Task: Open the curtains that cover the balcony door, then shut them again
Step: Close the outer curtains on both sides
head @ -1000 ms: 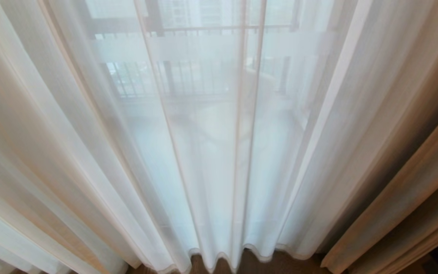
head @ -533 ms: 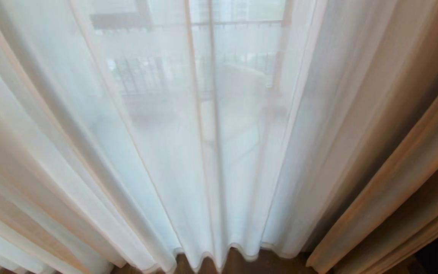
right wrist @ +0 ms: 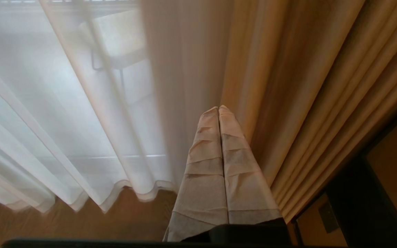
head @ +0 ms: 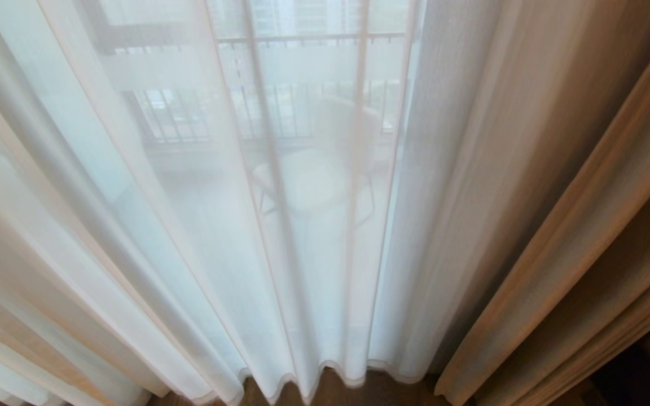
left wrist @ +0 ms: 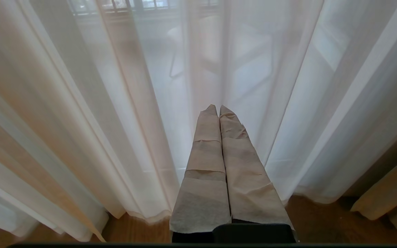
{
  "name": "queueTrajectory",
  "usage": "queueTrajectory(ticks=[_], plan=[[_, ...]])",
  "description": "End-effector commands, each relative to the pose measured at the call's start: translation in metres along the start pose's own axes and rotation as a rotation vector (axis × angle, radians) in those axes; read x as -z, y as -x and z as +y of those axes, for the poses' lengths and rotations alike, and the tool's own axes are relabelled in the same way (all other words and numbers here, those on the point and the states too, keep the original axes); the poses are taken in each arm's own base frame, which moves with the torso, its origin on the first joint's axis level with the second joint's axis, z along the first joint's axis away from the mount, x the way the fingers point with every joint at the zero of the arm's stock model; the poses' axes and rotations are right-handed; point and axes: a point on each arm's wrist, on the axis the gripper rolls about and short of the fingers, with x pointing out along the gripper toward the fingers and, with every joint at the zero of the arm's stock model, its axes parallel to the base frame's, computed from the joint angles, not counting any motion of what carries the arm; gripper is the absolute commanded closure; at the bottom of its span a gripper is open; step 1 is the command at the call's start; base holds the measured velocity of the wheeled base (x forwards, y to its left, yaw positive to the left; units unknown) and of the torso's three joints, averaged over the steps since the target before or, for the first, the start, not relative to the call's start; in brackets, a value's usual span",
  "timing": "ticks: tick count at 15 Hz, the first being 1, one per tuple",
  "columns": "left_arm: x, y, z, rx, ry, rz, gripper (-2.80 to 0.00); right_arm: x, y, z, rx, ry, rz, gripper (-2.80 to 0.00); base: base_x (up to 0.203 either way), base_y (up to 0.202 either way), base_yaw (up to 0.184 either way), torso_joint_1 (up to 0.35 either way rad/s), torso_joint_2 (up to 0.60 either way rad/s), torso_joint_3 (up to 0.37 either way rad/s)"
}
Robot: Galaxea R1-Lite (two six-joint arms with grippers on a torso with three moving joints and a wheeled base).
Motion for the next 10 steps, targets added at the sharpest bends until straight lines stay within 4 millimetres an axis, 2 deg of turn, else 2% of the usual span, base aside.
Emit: queueTrajectory(ticks=[1, 10], plan=[[0.0, 0.0001, 0.0, 0.0, 0.0, -0.002, 0.0, 0.0, -0.0001, 0.0, 0.0, 0.0, 0.001, 0.0, 0.0, 0.0, 0.0, 0.0, 0.0, 0.0], [0.0, 0.0001, 0.0, 0.0, 0.001, -0.002, 0.0, 0.0, -0.0001, 0.0, 0.0, 0.0, 0.001, 0.0, 0.0, 0.0, 0.0, 0.0, 0.0, 0.0]])
